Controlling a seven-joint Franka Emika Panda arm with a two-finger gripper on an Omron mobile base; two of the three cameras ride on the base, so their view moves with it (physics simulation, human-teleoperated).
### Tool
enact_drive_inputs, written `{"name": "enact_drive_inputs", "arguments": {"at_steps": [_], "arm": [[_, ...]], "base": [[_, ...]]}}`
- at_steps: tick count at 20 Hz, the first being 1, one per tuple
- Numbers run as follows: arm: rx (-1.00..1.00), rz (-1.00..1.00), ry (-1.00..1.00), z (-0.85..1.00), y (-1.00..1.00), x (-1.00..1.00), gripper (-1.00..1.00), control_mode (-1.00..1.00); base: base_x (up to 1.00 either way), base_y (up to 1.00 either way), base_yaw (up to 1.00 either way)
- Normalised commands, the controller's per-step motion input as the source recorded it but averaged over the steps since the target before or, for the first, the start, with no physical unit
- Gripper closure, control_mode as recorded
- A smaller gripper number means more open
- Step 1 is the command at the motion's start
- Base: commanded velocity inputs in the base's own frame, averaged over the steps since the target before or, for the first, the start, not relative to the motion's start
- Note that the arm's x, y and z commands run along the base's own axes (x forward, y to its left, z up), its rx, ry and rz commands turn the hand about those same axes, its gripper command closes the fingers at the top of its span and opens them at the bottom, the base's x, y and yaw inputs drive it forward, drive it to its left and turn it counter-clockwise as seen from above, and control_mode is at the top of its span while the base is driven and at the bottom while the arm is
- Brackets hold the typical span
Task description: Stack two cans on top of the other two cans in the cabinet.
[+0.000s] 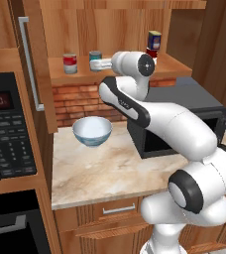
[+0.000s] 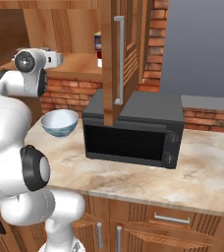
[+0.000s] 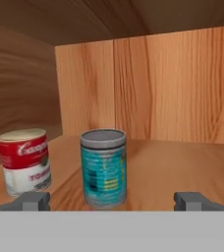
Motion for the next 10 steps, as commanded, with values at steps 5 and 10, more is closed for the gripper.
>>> {"name": "enact_drive_inputs", "arguments": {"at_steps": [5,10], "arm": [[0.00,0.00,0.00,-0.03,0.04,0.23,-1.00,-1.00],[0.00,0.00,0.01,-0.05,0.03,0.14,-1.00,-1.00]], "base": [[0.00,0.00,0.00],[0.00,0.00,0.00]]}}
